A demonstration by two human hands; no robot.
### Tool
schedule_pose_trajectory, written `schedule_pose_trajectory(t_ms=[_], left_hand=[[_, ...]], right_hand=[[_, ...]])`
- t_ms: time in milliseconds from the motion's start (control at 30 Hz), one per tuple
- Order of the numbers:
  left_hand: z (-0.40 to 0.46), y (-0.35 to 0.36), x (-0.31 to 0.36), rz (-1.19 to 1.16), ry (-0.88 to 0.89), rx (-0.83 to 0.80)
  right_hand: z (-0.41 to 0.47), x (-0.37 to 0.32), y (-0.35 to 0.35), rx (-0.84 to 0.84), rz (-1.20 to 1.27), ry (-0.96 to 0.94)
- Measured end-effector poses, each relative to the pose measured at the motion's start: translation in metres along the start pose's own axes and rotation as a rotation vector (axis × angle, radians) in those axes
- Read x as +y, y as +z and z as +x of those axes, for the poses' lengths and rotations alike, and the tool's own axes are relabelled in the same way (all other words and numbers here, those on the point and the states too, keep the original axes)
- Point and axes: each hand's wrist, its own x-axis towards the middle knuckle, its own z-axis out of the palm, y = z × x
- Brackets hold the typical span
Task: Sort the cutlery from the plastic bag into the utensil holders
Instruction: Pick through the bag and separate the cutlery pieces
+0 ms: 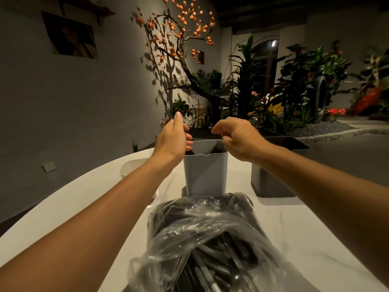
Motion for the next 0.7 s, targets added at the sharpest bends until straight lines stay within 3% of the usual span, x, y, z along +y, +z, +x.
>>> schedule_pose_trajectory(t_ms=[133, 233, 333, 433, 533, 633, 700], left_hand=[[-0.038, -0.011, 0.012, -0.01, 0.004, -0.03], [-0.072, -0.018, 0.016, 0.023, 0.049, -0.074], [-0.112, -0.027, 0.017, 0.05, 0.091, -0.135], [-0.154, -0.035, 0.012, 0.106, 0.071, -0.225], [-0.185, -0.035, -0.006, 0.277, 0.001, -0.388], [-0.19, -0.035, -0.039, 0.658, 0.184, -0.356], [-0.187, -0.037, -0.055, 0.743, 0.304, -0.329]], right_hand=[[-0.035, -0.025, -0.021, 0.042, 0.077, -0.077], [-0.07, -0.047, -0.034, -0.047, 0.199, -0.135], [-0.106, -0.063, -0.042, -0.324, 0.316, -0.099], [-0.135, -0.07, -0.036, -0.706, 0.364, 0.045], [-0.158, -0.067, -0.016, -0.92, 0.176, 0.131], [-0.166, -0.053, -0.001, -0.709, -0.259, -0.04], [-0.17, -0.046, 0.003, -0.563, -0.357, -0.092]])
